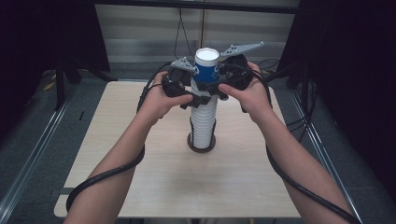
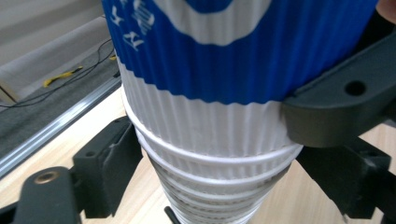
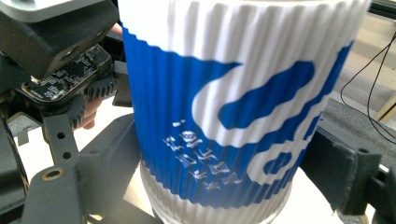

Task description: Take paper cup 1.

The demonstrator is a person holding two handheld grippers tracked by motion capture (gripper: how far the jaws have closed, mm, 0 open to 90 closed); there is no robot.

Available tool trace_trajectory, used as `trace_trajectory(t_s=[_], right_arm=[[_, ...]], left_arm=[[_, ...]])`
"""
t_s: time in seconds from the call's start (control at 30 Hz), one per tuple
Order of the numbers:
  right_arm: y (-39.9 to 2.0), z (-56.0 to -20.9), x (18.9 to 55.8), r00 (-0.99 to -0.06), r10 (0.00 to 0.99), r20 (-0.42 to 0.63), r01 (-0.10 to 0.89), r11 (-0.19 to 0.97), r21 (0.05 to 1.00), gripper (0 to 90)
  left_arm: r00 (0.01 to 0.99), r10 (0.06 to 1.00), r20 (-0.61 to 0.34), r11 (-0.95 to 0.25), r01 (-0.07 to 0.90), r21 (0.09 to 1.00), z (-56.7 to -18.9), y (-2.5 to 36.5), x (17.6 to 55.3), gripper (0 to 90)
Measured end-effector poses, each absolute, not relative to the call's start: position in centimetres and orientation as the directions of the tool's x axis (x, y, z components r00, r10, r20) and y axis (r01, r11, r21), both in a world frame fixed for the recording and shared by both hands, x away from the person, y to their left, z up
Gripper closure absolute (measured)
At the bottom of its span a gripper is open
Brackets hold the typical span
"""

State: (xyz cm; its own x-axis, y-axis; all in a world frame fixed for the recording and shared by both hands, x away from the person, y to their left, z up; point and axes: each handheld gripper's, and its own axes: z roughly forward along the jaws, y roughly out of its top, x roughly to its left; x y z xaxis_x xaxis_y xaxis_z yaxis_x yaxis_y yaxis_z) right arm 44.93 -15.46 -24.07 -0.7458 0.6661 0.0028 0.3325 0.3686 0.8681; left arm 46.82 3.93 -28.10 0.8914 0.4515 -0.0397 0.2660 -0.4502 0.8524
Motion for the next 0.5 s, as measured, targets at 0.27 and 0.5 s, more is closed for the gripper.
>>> trace_trajectory(t_s=[0.27,0.5], right_arm=[[-15.55,-23.94,44.94,-0.746,0.666,0.007,0.336,0.368,0.867,17.3],[-15.72,-23.66,45.0,-0.747,0.665,0.019,0.342,0.359,0.868,18.1]], left_arm=[[0.89,0.453,-0.056,-0.442,0.278,0.853,-28.12,3.85,46.8,16.3],[0.893,0.447,-0.048,-0.462,0.276,0.843,-27.93,3.82,46.86,16.7]])
